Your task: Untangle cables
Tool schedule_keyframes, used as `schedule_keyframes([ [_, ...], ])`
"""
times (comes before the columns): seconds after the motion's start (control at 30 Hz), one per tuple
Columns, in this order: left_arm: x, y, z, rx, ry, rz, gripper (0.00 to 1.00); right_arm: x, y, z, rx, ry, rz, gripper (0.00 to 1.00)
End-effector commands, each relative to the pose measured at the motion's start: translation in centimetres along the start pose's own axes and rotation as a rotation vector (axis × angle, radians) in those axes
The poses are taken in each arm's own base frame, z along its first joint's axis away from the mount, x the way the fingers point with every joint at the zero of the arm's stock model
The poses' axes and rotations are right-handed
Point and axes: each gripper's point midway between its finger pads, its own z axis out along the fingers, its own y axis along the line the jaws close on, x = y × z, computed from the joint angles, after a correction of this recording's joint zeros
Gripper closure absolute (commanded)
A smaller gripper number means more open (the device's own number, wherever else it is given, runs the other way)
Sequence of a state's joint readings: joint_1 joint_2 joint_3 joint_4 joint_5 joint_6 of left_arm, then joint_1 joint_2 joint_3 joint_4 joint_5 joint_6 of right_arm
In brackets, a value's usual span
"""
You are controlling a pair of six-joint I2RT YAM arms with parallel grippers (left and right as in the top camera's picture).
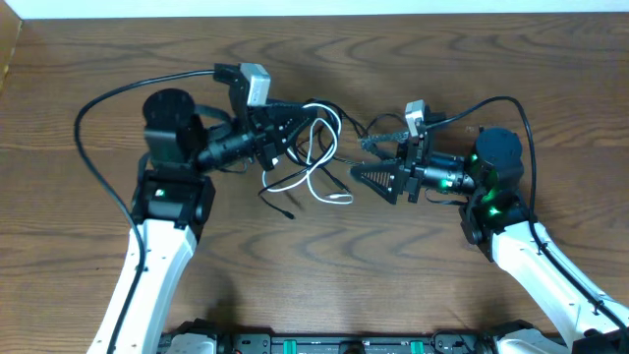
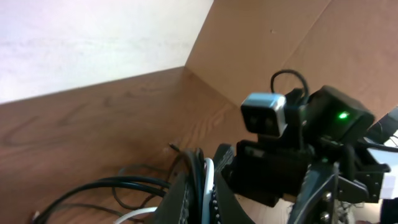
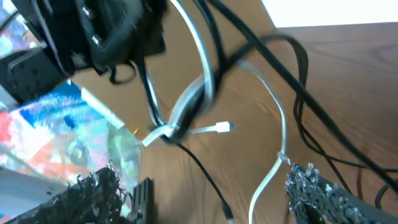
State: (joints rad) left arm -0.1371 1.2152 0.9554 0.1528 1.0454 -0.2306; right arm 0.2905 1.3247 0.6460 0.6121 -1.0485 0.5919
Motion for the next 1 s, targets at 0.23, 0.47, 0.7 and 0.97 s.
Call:
schedule_keyframes([
  [0.23,0.9,-2.5,2.0,0.094,0.040,0.050,0.93,-2.4,-2.4,-0.1,0.145,-0.129,0.038,0.19],
  [0.47,1.6,-4.3,3.0,0.148,0.064,0.082,0.93,-3.6,-4.5,-0.8,0.267,-0.210,0.057,0.26],
  [0.7,2.0,-5.2,3.2,0.180,0.075,0.083,0.92,-2.6,-10.2,-3.2,0.575,-0.275,0.173,0.30],
  [0.97,2.3,-6.2,3.0,0.243,0.092,0.084,0.92,-1.2,-13.0,-5.3,0.765,-0.272,0.200,0.26],
])
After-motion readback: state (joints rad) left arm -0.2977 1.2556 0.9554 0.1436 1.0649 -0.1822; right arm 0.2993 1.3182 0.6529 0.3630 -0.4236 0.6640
